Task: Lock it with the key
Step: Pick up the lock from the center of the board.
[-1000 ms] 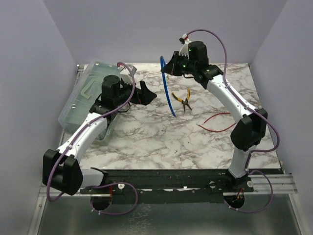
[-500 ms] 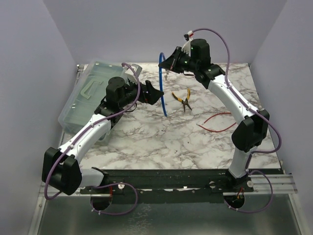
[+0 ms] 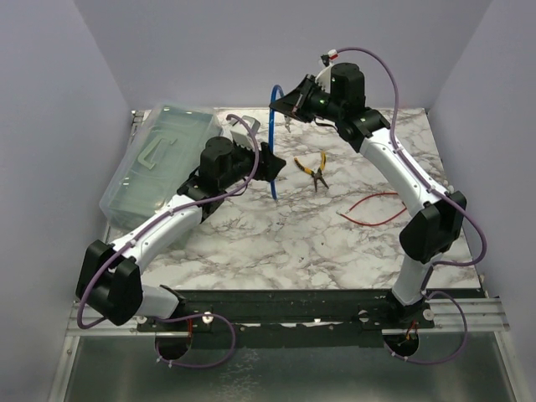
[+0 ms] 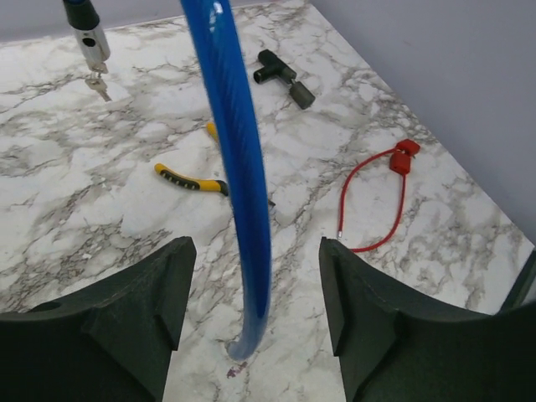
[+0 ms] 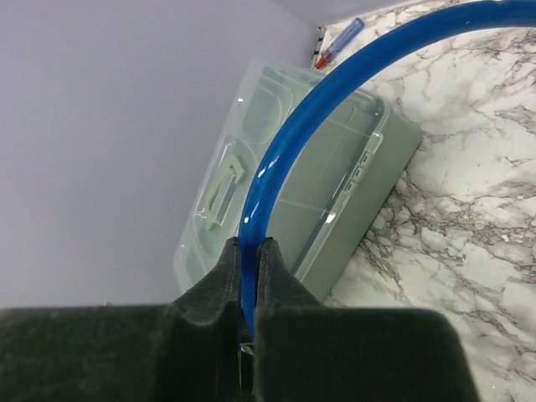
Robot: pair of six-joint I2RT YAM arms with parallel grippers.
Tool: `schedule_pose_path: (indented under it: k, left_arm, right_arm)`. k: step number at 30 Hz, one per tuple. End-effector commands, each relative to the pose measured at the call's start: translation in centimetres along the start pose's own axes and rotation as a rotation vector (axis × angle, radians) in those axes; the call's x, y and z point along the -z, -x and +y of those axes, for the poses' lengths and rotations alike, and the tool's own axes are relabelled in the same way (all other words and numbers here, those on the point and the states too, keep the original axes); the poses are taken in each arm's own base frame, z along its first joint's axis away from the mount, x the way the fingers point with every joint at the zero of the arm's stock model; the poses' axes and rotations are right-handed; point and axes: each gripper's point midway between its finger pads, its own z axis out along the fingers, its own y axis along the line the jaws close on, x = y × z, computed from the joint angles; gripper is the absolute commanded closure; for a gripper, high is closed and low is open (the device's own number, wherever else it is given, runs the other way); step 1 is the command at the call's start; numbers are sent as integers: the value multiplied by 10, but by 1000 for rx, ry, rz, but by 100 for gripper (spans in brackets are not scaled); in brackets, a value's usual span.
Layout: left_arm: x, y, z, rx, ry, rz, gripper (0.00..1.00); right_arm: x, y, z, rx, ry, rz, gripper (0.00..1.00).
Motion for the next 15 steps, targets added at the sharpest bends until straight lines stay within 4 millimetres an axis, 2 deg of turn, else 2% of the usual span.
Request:
schedule_pose_path:
  k: [1, 4, 8, 10, 12, 13, 15]
  left_arm:
    - [-4, 2, 25, -42, 154, -25, 37]
    - [-4, -1, 32, -46, 194, -22, 45]
    - [-5, -3, 29, -60, 173, -12, 61]
    - [-3, 0, 20, -69, 134, -11, 75]
    - [2, 6, 9, -85, 85, -5, 95]
    - [5, 12, 4, -90, 73, -4, 100]
    - [14, 22, -1, -90, 53, 10, 100]
  right_arm:
    - [25, 23, 46, 2, 115, -67, 100]
    - [28, 24, 53, -9, 135, -65, 100]
    - [30, 20, 56, -28, 153, -50, 100]
    - [31, 17, 54, -26, 156, -46, 100]
    - [32, 12, 52, -4, 175, -35, 99]
    - [34, 11, 50, 8, 180, -32, 92]
    - [40, 9, 45, 50, 202, -33, 73]
